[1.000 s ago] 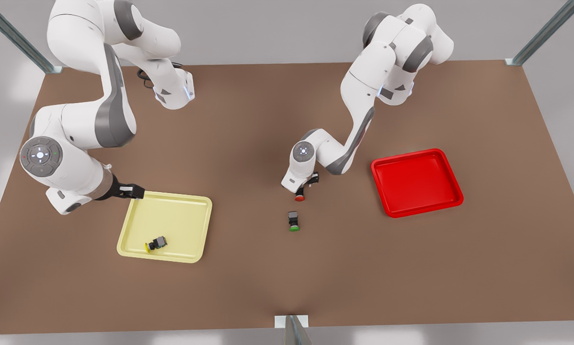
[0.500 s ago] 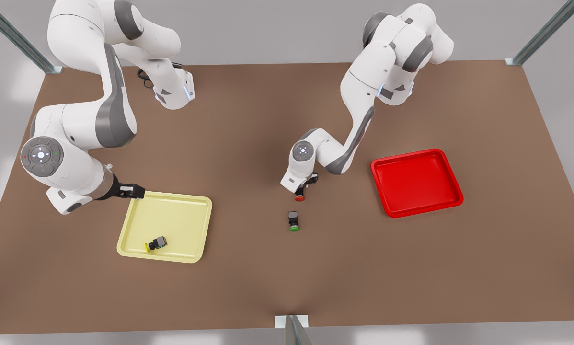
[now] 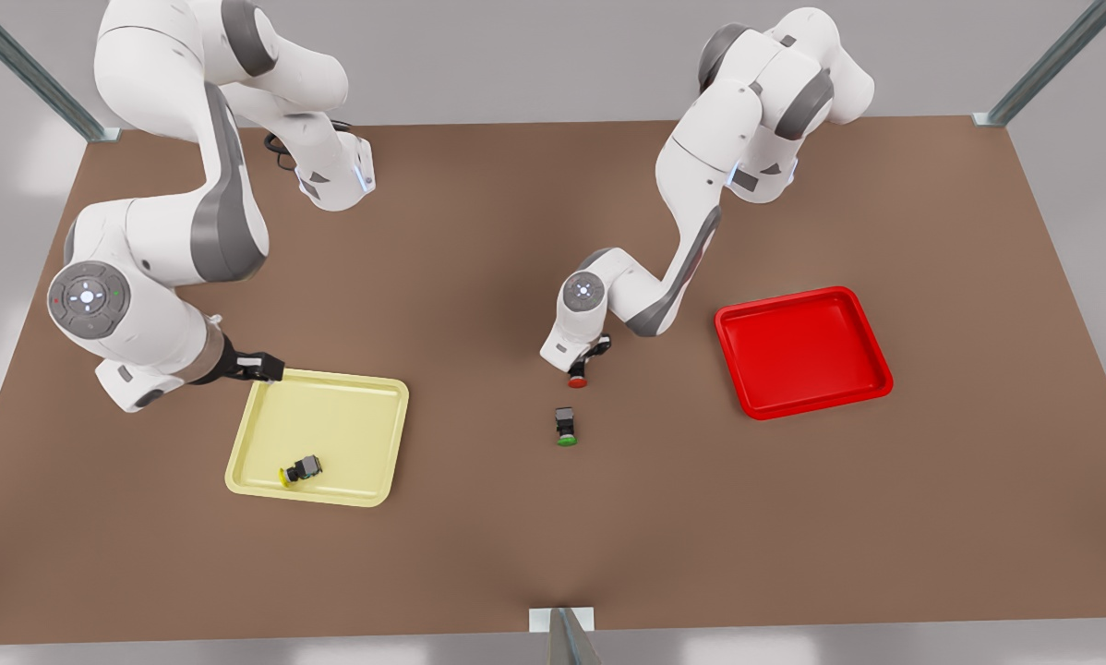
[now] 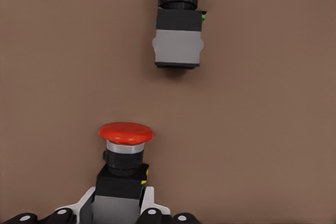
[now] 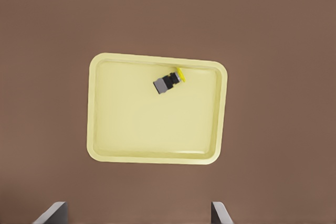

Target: Place the switches on the corresponding trays according to their colors

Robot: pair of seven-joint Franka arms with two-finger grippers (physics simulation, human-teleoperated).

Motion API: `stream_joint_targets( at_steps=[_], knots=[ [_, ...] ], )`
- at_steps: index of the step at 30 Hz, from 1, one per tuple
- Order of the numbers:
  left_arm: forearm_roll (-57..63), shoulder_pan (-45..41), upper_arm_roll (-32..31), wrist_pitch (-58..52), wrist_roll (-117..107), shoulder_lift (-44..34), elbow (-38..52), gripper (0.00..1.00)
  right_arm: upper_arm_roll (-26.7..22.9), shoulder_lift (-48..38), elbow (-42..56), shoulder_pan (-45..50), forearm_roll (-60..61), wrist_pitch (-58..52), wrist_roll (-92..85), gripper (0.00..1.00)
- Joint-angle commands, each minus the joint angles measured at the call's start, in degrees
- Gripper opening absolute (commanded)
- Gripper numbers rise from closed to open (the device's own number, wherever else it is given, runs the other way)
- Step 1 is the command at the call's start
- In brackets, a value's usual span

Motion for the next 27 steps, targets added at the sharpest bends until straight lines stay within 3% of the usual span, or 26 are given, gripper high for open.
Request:
stream_joint_targets(
  at_steps=[1, 10, 17, 19, 22, 27],
  knots=[
    [0.04, 0.00, 0.00, 0.00, 0.00, 0.00, 0.00, 0.52, 0.00, -0.01, 0.00, 0.00, 0.00, 0.00, 0.00, 1.00],
    [0.13, 0.35, 0.00, -0.35, -0.26, -1.23, -0.09, 0.52, 0.00, -0.01, 0.00, 0.00, 0.00, 0.09, 0.00, 1.00],
    [-0.48, 3.86, -0.44, -10.10, 1.14, -11.25, -0.88, 0.52, 0.00, -0.18, 0.00, 0.00, 0.00, -0.35, 0.00, 1.00],
    [-0.57, 7.73, -1.05, -11.07, 2.64, -16.35, -4.21, 0.52, 0.00, -0.18, 0.00, 0.00, 0.00, -0.26, 0.00, 1.00],
    [-0.57, 22.58, -9.05, -15.12, 11.86, -23.90, -10.37, 0.52, 0.09, -0.18, 0.00, 0.00, 0.00, -0.18, 0.00, 1.00],
    [-0.57, 37.26, -9.76, -19.69, 28.56, -29.27, -15.29, 0.52, 0.09, -0.18, -0.08, 0.00, 0.00, -0.09, 0.00, 1.00]
  ],
)
